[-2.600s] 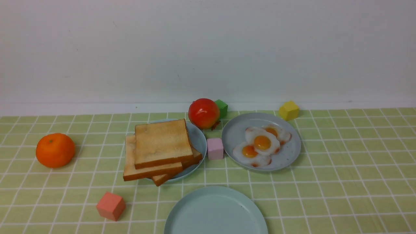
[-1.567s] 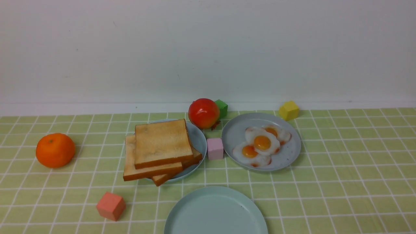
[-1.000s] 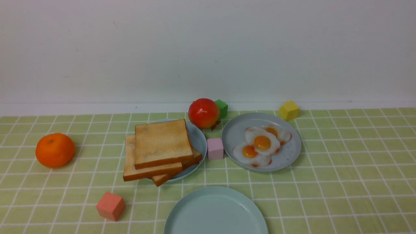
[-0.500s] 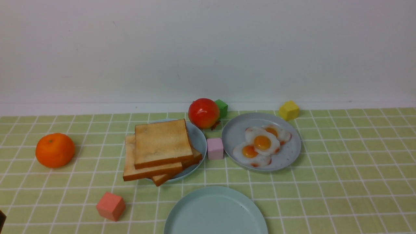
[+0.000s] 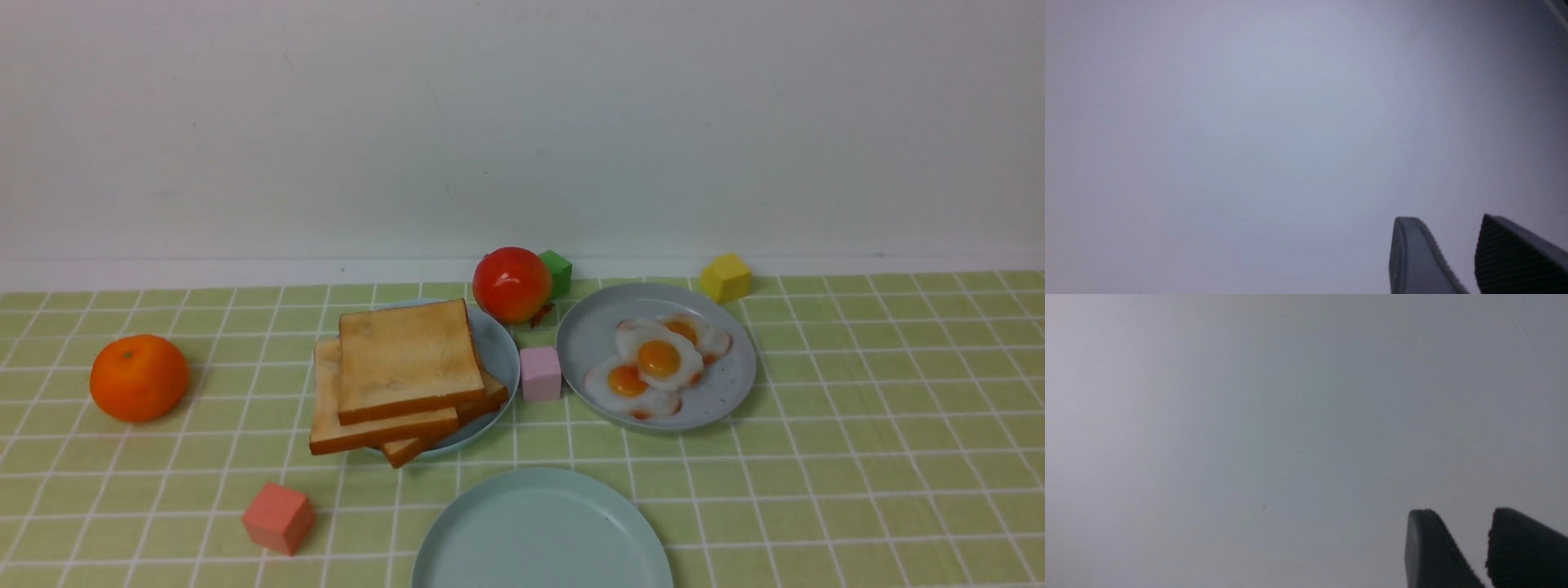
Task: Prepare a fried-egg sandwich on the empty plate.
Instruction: Use the left arm to grab a slice of bread
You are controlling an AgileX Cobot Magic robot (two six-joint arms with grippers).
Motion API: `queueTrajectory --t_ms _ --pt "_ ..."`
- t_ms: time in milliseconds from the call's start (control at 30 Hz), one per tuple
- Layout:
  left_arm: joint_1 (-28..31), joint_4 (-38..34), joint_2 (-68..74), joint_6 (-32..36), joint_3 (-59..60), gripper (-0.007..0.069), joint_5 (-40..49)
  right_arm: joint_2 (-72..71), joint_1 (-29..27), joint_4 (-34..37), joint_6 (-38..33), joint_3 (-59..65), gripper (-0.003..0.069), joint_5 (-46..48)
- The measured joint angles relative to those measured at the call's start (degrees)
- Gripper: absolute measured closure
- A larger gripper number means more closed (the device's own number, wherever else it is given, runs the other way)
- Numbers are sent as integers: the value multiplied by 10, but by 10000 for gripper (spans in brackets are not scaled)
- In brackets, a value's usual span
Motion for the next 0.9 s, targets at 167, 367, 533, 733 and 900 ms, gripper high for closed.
queueTrajectory --t_ms 167,367,533,733,900 --pt "0 -23 128 40 -145 386 287 107 0 -58 -1 -55 421 96" --pt "0 -17 284 72 -171 386 522 200 0 -71 0 -31 421 168" --pt "0 -66 426 79 -167 386 562 269 0 64 -29 -9 421 263" --pt "0 -139 588 133 -218 386 580 321 0 239 -215 -8 421 335" --pt "0 -155 700 194 -303 384 593 324 0 352 -365 -8 421 333"
